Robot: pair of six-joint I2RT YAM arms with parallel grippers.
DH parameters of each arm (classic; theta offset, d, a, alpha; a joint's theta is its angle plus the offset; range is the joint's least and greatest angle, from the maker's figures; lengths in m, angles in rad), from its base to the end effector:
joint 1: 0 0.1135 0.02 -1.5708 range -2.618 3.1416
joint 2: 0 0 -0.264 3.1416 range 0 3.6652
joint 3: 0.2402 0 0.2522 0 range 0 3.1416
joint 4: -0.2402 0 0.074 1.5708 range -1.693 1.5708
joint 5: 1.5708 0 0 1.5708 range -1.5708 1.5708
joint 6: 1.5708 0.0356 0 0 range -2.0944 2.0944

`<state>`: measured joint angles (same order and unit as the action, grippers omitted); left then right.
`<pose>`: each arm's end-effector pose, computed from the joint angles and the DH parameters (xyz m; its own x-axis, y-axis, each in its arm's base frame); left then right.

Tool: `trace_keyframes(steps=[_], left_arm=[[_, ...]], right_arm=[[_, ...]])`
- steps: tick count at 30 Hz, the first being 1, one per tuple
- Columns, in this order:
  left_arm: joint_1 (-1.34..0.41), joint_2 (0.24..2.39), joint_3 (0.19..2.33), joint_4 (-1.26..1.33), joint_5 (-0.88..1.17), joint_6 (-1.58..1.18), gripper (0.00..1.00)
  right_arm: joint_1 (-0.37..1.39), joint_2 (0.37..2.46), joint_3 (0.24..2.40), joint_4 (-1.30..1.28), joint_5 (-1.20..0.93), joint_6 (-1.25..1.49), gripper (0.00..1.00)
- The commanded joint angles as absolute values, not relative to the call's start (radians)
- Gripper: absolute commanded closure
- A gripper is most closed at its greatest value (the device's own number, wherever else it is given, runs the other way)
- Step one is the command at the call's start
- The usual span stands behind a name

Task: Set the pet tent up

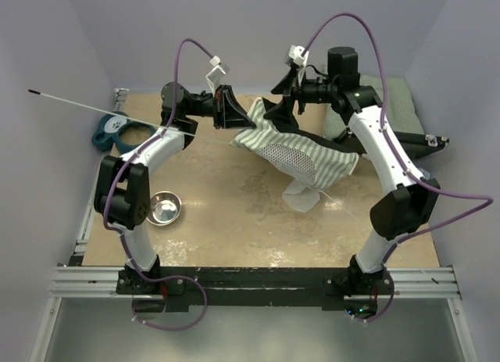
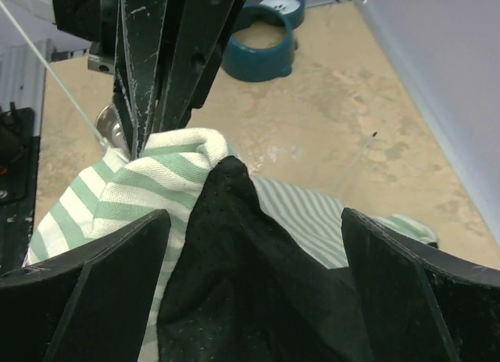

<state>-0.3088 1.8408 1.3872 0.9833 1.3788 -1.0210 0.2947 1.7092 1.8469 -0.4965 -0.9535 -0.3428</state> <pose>0.3768 -0.1569 0.3553 -0.4860 -0.0157 -0.8738 0.8624 -0.1705 -0.4766 0.3546 0.1380 0.4348 -0.0144 -0.2077 -0.9781 -0.9594 0.2785 -0.0450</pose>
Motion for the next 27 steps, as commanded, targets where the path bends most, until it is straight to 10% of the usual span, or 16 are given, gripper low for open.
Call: trace_keyframes(steps=[1, 17, 27], left_arm=[[-0.311, 1.781, 1.417, 0.904, 1.378, -0.901, 1.00], [-0.311, 1.729, 1.466, 0.476, 1.342, -0.534, 1.00], [-0.311, 1.706, 1.523, 0.186, 1.313, -0.241, 1.00]], right_arm=[[0.304, 1.674, 1.865, -0.514, -1.066, -0.353, 0.04], [0.344, 1.683, 1.775, -0.335, -1.066, -0.146, 0.11], [0.342, 1.697, 1.766, -0.354, -1.019, -0.170, 0.59]])
